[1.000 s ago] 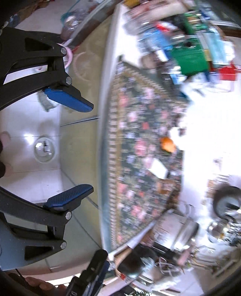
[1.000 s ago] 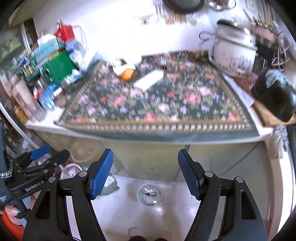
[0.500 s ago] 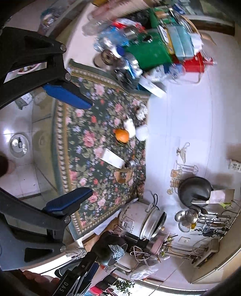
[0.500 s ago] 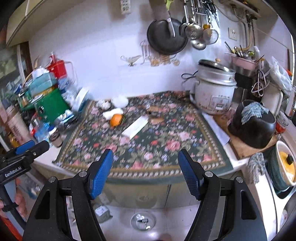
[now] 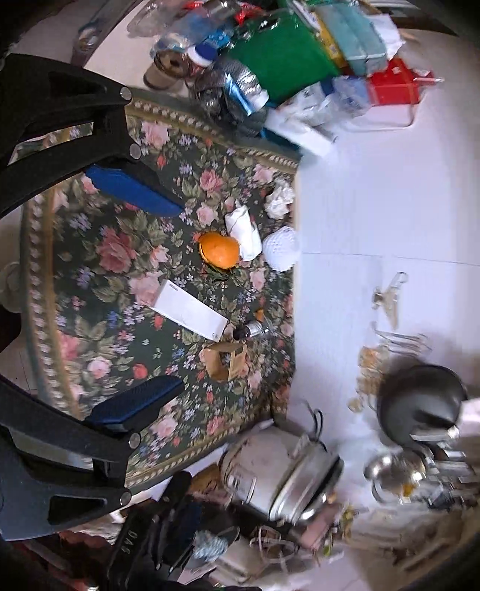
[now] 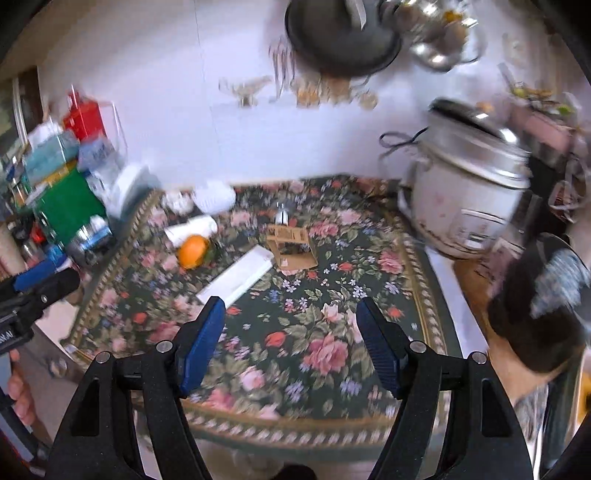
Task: Collect trash
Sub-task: 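Raise both tools back toward the counter items, then grasp the white paper box with the left tool while the right tool grasps the brown bag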
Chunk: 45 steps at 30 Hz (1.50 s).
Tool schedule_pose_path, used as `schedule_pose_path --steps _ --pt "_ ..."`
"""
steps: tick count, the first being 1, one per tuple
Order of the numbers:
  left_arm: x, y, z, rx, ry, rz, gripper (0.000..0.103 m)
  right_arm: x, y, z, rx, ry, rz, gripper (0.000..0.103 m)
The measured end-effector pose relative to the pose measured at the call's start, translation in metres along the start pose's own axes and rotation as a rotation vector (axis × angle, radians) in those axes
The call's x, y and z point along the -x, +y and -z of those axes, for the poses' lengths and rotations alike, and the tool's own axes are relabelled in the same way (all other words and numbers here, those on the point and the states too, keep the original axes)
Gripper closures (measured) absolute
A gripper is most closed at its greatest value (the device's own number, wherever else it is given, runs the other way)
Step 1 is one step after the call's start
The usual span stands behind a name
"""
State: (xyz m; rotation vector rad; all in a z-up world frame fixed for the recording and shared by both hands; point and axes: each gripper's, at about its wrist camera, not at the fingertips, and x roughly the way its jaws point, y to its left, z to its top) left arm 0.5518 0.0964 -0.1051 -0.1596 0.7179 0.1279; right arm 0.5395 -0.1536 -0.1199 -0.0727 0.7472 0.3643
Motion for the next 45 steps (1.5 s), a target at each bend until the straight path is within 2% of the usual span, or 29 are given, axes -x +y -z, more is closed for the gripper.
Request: schedule_pose_path --steps 1,4,9,14,20,24,29,30,31,34,39,45 --pt "-0.014 -0.003 -0.006 0.013 0.009 -0.018 0.015 -0.015 -0.005 -0.007 0.016 0.022 -0.014 0.024" --pt "-0.049 -0.005 -0.015 0.052 0.035 -0.059 0.014 -0.056 -0.018 -0.023 0.053 0.074 -0.063 0.020" --pt "-0.103 -0.001 -0.019 0.104 0.130 -0.094 0.014 -0.128 -0.028 -0.043 0.090 0.181 -0.113 0.019" --pt "-0.146 0.005 -0.018 0.093 0.209 -0.118 0.014 -0.178 -0.019 -0.057 0.129 0.222 -0.112 0.020" --pt "-0.190 0.009 -0.016 0.075 0.290 -0.079 0.014 -0.220 -0.006 -0.066 0.201 0.243 -0.081 0.020" --pt "-0.211 0.006 -0.016 0.044 0.339 -0.020 0.014 -0.247 -0.009 -0.064 0.160 0.294 -0.042 0.020" --pt "-0.240 -0.007 -0.019 -0.033 0.391 0.045 0.014 -0.261 -0.028 -0.064 0.047 0.320 -0.073 0.020" --pt "-0.244 -0.008 -0.020 -0.044 0.398 0.047 0.014 -0.262 -0.032 -0.065 0.021 0.317 -0.095 0.023" --pt "-0.252 -0.012 -0.021 -0.062 0.411 0.049 0.015 -0.263 -0.035 -0.066 0.003 0.312 -0.114 0.029" --pt "-0.267 -0.023 -0.024 -0.106 0.431 0.065 0.019 -0.265 -0.044 -0.068 -0.043 0.302 -0.155 0.033" --pt "-0.285 -0.041 -0.025 -0.162 0.449 0.092 0.022 -0.262 -0.052 -0.069 -0.060 0.284 -0.155 0.037" --pt "-0.312 -0.062 -0.022 -0.211 0.513 0.103 0.026 -0.247 -0.066 -0.067 -0.081 0.270 -0.144 0.038"
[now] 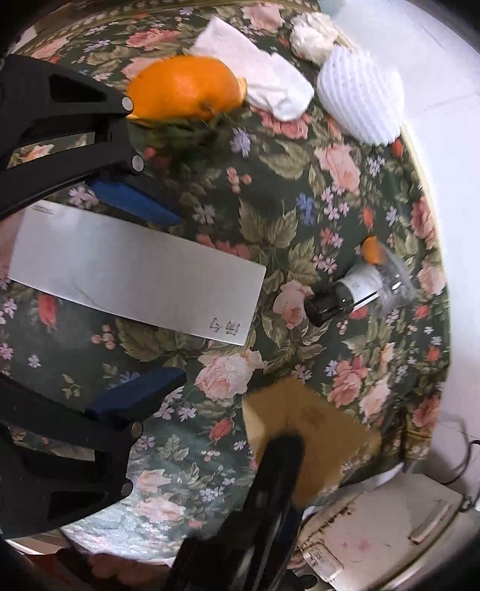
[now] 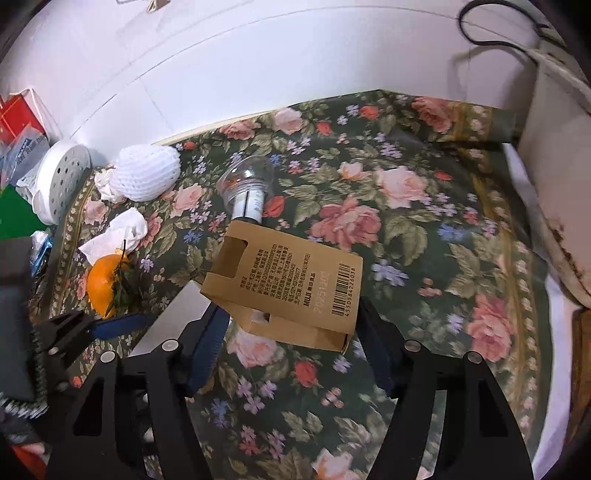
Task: Collect trash
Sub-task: 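Grasp the white paper box with the left tool while the right tool grasps the brown bag, then carry the white box and brown bag down over the trash bin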
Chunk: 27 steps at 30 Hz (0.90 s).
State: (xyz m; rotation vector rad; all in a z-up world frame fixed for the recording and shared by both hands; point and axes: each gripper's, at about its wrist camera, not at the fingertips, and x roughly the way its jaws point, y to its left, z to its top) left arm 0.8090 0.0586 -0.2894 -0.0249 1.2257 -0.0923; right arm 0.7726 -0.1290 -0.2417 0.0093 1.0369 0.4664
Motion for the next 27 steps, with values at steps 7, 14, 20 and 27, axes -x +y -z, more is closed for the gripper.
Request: schedule_pose_path --steps 7,14,20,27 --pt "-0.018 -0.010 -0.017 -0.026 0.013 -0.056 0.039 0.028 -0.022 0.016 -0.018 -0.016 0.011 0.037" --pt "-0.011 -0.012 -0.015 0.028 0.000 -0.041 0.053 0.047 -0.036 0.027 -0.033 -0.025 -0.001 0.037" --pt "0.028 -0.013 0.005 0.075 -0.065 -0.046 0.053 0.063 -0.033 0.030 -0.007 -0.051 -0.032 0.038" --pt "0.097 -0.007 0.039 0.124 -0.164 -0.050 0.053 0.093 -0.011 0.038 0.038 -0.089 -0.060 0.038"
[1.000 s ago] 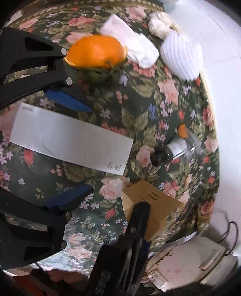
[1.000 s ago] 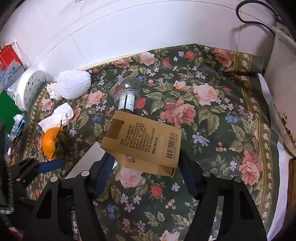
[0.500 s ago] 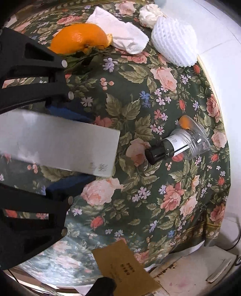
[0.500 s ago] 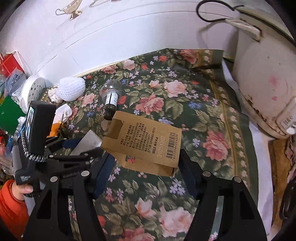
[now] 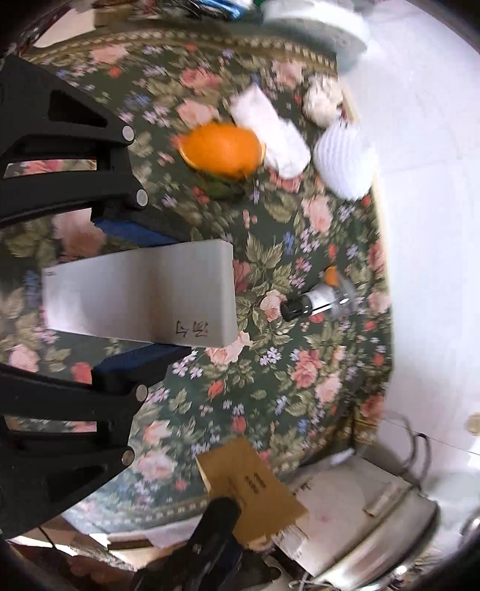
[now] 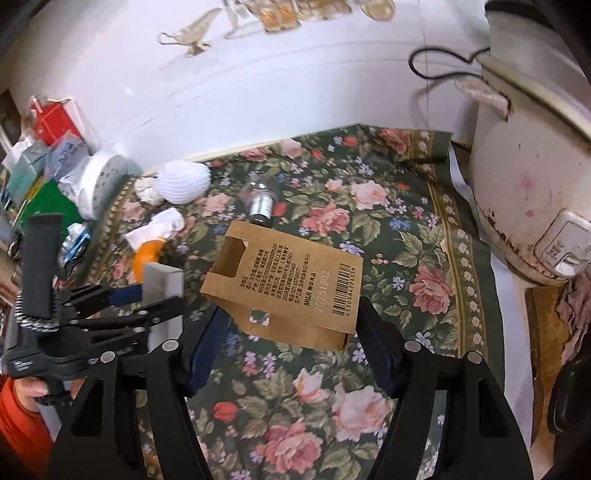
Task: Collect trash
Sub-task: 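Carry the white box and brown bag down over the trash bin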
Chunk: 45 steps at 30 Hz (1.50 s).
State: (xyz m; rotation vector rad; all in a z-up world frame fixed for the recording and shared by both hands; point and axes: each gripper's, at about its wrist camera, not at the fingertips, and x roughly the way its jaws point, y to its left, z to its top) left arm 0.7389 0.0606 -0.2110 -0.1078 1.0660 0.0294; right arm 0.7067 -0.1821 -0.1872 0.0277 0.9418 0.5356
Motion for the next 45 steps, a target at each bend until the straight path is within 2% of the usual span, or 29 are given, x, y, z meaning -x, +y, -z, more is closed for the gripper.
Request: schedule_pose_path --steps 7,11,19,28,34,38,45 --pt "0.066 0.008 0.037 -0.002 -0.113 -0.017 0.053 0.036 0.033 0.016 0.020 -0.058 0.003 0.038" --pt "0.102 0.019 0.071 -0.003 -0.160 -0.005 0.053 0.054 0.055 0.033 0.025 -0.079 0.019 0.038" --pt "0.164 0.047 0.159 -0.043 -0.217 0.002 0.053 0.094 0.124 0.099 0.031 -0.135 0.071 0.038" --pt "0.214 0.093 0.266 -0.022 -0.217 0.029 0.053 0.112 0.198 0.192 0.011 -0.107 0.076 0.038" --pt "0.221 0.105 0.312 -0.026 -0.169 0.068 0.053 0.119 0.231 0.237 -0.013 -0.077 0.089 0.038" --pt "0.212 0.103 0.334 -0.031 -0.134 0.081 0.053 0.118 0.235 0.258 -0.036 -0.049 0.101 0.038" --pt "0.150 0.088 0.367 -0.014 -0.030 0.091 0.053 0.097 0.216 0.293 -0.059 0.017 0.147 0.037"
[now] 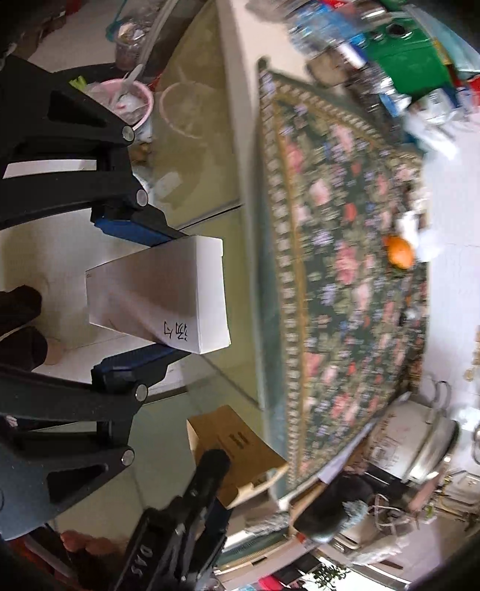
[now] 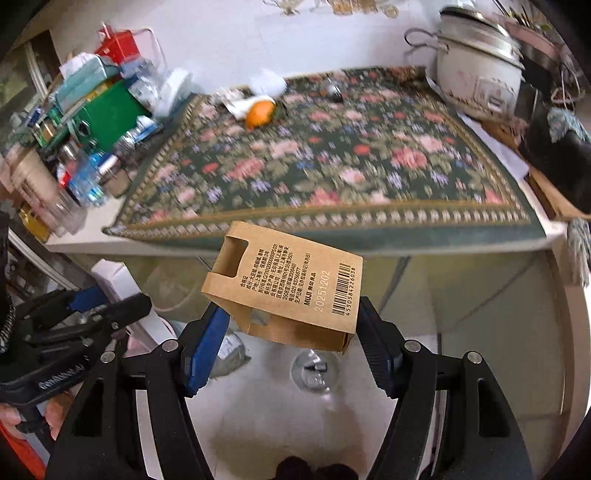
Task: Collect trash
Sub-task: 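Carry the white box and brown bag down over the trash bin, then open both tools to drop the box and bag into the bin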
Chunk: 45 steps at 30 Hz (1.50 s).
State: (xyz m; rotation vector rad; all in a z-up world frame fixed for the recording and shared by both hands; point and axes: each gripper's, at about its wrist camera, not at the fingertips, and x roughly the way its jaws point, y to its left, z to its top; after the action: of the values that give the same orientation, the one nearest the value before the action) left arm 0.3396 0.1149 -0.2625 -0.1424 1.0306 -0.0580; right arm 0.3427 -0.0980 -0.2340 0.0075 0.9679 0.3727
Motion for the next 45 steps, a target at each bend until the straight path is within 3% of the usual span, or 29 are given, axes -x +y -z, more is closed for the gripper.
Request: schedule_pose_path --steps 8,16,21,30,34,37,45 --pt "-0.116 -0.009 0.049 0.070 0.125 -0.003 0.053 -0.058 -0.040 0.036 -0.007 0.084 0.015 0.037" --pt "-0.239 0.009 0.112 0.220 0.157 -0.013 0.053 -0.157 -0.076 0.090 0.017 0.145 -0.018 0.037" --pt "-0.327 0.029 0.156 0.312 0.198 0.018 0.053 -0.231 -0.088 0.132 0.038 0.168 -0.050 0.037" --pt "-0.440 0.050 0.207 0.380 0.211 0.021 0.053 -0.341 -0.103 0.194 0.052 0.210 -0.090 0.037" --pt "-0.469 0.055 0.224 0.409 0.256 0.056 0.053 -0.367 -0.105 0.213 0.040 0.248 -0.115 0.037" --pt "-0.476 0.059 0.230 0.395 0.282 0.035 0.053 -0.376 -0.103 0.220 0.048 0.274 -0.132 0.037" --pt "-0.441 0.076 0.229 0.368 0.233 -0.058 0.053 -0.396 -0.086 0.226 0.111 0.334 -0.177 0.032"
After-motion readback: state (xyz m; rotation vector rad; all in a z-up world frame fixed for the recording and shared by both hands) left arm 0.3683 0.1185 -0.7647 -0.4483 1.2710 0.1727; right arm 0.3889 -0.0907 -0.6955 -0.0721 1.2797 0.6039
